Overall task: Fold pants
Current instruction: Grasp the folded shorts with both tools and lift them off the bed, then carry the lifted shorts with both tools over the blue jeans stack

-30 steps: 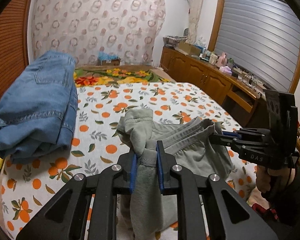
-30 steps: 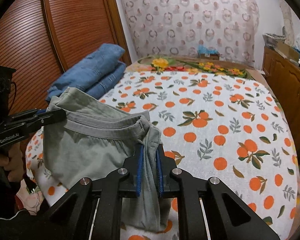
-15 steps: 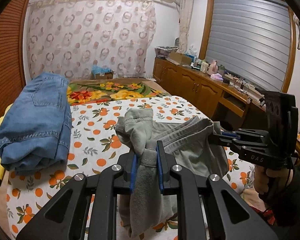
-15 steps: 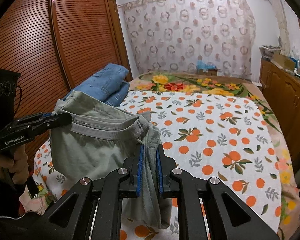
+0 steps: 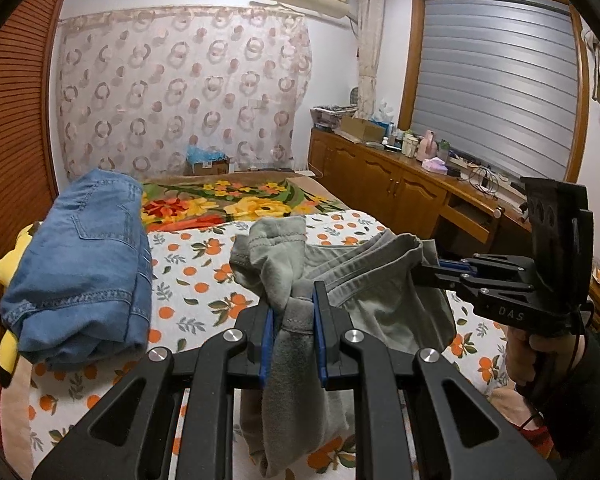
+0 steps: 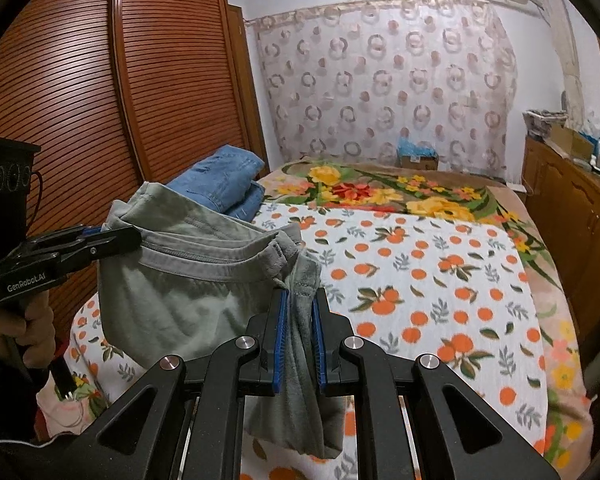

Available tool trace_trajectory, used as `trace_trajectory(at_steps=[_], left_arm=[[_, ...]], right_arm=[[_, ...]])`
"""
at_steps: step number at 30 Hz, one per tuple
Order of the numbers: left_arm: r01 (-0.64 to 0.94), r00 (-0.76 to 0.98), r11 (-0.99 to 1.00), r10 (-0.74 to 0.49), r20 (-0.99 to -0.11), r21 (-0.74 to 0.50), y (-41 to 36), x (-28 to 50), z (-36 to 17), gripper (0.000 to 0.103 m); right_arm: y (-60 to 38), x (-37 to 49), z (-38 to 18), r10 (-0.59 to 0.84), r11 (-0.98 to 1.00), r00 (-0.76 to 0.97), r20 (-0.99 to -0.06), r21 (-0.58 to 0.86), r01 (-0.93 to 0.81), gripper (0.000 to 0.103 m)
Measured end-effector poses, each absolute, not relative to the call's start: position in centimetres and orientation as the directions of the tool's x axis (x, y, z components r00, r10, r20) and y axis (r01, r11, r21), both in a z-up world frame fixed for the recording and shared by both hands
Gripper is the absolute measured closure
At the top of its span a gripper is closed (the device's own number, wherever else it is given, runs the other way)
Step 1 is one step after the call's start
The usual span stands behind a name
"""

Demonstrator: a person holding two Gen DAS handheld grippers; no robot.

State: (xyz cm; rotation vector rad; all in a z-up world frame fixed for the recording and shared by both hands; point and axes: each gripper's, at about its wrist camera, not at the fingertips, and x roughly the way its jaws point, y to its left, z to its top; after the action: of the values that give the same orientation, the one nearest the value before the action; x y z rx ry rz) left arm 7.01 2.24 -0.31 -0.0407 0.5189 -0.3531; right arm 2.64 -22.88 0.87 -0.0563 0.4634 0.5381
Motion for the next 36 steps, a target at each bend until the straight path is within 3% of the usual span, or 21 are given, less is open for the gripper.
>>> trace_trajectory(at_steps=[36], left_arm=[[0.098, 0.876, 0.988, -0.142, -0.461, -0.119, 10.3, 16.1, 4.0, 0.085]], right_arm=[[-14.9, 21.6, 6.4, 0.595, 0.754, 0.683, -0.423, -0.002, -0.657, 0.091]])
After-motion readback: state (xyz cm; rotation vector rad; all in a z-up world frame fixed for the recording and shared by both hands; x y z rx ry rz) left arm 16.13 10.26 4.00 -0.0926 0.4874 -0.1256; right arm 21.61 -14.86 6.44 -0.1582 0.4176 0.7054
